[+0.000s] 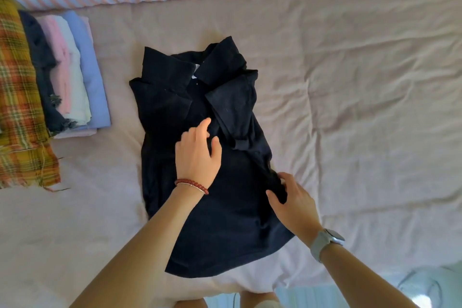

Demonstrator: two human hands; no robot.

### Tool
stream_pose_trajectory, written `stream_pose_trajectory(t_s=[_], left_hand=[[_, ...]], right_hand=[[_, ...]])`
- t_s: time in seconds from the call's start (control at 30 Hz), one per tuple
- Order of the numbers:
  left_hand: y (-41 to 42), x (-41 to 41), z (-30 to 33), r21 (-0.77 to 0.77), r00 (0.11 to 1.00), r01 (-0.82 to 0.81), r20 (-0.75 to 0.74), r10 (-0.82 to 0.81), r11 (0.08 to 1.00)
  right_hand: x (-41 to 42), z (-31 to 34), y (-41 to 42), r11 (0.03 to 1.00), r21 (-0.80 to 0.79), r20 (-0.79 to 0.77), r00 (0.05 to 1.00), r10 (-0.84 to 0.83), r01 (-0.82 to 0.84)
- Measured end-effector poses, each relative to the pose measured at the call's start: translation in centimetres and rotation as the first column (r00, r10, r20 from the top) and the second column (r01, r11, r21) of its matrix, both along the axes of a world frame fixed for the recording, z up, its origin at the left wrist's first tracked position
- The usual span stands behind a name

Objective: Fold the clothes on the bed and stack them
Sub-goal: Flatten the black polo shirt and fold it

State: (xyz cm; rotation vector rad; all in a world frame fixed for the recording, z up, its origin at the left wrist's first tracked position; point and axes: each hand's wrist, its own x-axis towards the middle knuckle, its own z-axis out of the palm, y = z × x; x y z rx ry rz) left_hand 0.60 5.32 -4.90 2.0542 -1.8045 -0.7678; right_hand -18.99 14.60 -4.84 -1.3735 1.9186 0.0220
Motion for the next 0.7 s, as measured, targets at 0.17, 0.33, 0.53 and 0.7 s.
stream_pose_trajectory(t_s=[0.17, 0.33, 0.53, 0.7], left_hand=[[-0.8, -3.5, 0.1, 0.367, 0.902, -0.168, -0.317, 0.293, 0.915], [-1.5, -4.5, -0.5, 0.259, 0.912, -0.104, -0.361, 0.196, 0.96], [0.4, -3.8, -1.0, 0.242, 0.92, 0.228, 0.264, -0.29, 0.943], [-0.8, -2.0, 0.3, 0.111, 0.95, 0.245, 0.169, -0.261, 0.963]], right_hand=[[-0.8, 0.0, 1.7, 0.998, -0.012, -0.005, 0.998, -0.058, 0.058], [-1.7, 0.5, 4.9, 0.996, -0.081, -0.064, 0.997, -0.04, 0.035], [-2.3, 1.0, 7.4, 0.927, -0.009, -0.169, 0.914, 0.368, -0.375], [-2.0, 2.0, 2.7, 0.927, -0.29, -0.153, 0.968, 0.201, -0.238]])
